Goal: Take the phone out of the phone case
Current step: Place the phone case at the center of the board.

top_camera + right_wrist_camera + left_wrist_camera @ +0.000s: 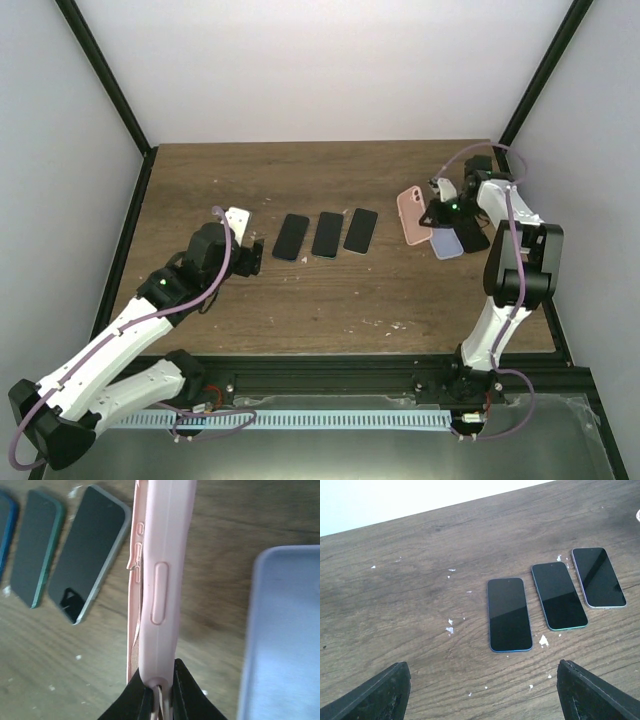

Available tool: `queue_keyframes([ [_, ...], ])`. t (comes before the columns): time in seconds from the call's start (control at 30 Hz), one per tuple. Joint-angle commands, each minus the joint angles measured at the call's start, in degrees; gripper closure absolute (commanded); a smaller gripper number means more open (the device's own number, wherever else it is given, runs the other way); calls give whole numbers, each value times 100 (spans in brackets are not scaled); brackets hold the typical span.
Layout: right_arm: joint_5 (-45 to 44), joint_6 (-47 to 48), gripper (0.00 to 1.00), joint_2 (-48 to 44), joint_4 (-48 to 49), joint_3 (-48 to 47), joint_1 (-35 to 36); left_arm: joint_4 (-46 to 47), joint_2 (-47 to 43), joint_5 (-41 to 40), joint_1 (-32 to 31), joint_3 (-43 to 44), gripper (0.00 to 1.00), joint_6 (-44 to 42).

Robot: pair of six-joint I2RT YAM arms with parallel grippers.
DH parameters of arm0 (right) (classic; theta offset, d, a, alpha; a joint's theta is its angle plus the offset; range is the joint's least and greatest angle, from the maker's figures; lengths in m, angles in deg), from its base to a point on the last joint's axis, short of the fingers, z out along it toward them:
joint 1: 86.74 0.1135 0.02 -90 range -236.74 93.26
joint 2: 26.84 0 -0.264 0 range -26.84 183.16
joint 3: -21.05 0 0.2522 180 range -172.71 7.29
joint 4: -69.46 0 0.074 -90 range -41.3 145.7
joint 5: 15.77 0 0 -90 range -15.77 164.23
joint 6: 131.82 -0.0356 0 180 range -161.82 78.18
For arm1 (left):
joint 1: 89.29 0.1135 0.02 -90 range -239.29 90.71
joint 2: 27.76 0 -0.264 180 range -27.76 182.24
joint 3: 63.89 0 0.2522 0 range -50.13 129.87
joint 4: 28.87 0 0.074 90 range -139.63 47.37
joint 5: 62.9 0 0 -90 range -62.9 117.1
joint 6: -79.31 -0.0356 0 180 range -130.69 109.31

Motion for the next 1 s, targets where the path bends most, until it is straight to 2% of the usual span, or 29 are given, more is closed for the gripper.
queue_keyframes([
  [0.0,858,253,96,-50,-318,335,204,109,-48,-93,26,-4,19,-11],
  [0.27,481,5,92,106,101,858,217,104,-30,-114,25,-21,19,-13],
  [0.43,-73,-213,81,145,374,857,217,82,-20,-189,30,-22,19,-6],
  [0.53,-229,-298,65,-23,438,858,217,78,-12,-247,29,-30,19,-3],
  [0.7,-313,-358,51,-666,493,948,217,42,73,-360,30,-17,19,28],
  [0.97,22,-58,49,-2331,914,1183,217,7,223,-488,27,-2,19,75],
])
